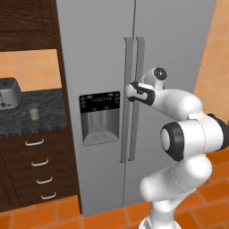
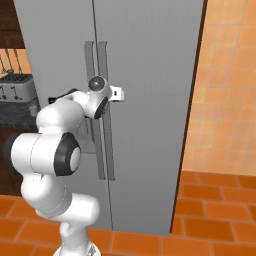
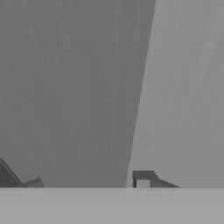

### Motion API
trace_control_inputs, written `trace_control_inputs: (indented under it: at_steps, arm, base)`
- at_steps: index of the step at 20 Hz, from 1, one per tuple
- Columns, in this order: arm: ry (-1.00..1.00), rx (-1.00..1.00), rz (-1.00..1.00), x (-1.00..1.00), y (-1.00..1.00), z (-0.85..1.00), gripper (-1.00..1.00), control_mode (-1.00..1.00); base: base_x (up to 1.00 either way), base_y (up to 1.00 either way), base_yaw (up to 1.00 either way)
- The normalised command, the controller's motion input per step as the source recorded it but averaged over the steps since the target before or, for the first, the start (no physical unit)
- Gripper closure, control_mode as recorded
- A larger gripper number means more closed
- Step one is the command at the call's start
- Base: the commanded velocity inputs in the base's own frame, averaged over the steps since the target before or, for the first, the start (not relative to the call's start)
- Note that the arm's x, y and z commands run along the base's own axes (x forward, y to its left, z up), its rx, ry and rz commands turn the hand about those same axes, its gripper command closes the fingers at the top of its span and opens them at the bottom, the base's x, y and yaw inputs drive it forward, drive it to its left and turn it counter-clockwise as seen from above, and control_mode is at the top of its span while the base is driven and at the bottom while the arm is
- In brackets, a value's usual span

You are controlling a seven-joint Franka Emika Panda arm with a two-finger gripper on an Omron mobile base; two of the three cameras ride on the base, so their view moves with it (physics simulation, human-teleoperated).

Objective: Grab a lemon wedge from the fridge and one ice cube from the ice bowl, and put them in the glass of lemonade.

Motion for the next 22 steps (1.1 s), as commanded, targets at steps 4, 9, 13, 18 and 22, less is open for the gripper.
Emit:
trace_control_inputs:
  at_steps: [4,9,13,18,22]
  arm:
    - [0.02,0.00,0.00,0.00,-0.13,0.11,1.00,-1.00]
    - [0.03,0.01,-0.02,0.00,-0.42,0.18,1.00,-1.00]
    - [0.00,0.04,-0.02,-0.11,-0.57,0.12,1.00,-1.00]
    - [0.00,0.07,-0.01,-0.33,-0.63,0.05,1.00,-1.00]
    - [-0.01,0.08,-0.01,-0.42,-0.73,0.03,1.00,-1.00]
  base:
    - [0.00,0.00,0.00]
    - [0.00,0.00,0.00]
    - [0.00,0.00,0.00]
    - [0.00,0.00,0.00]
    - [0.00,0.00,0.00]
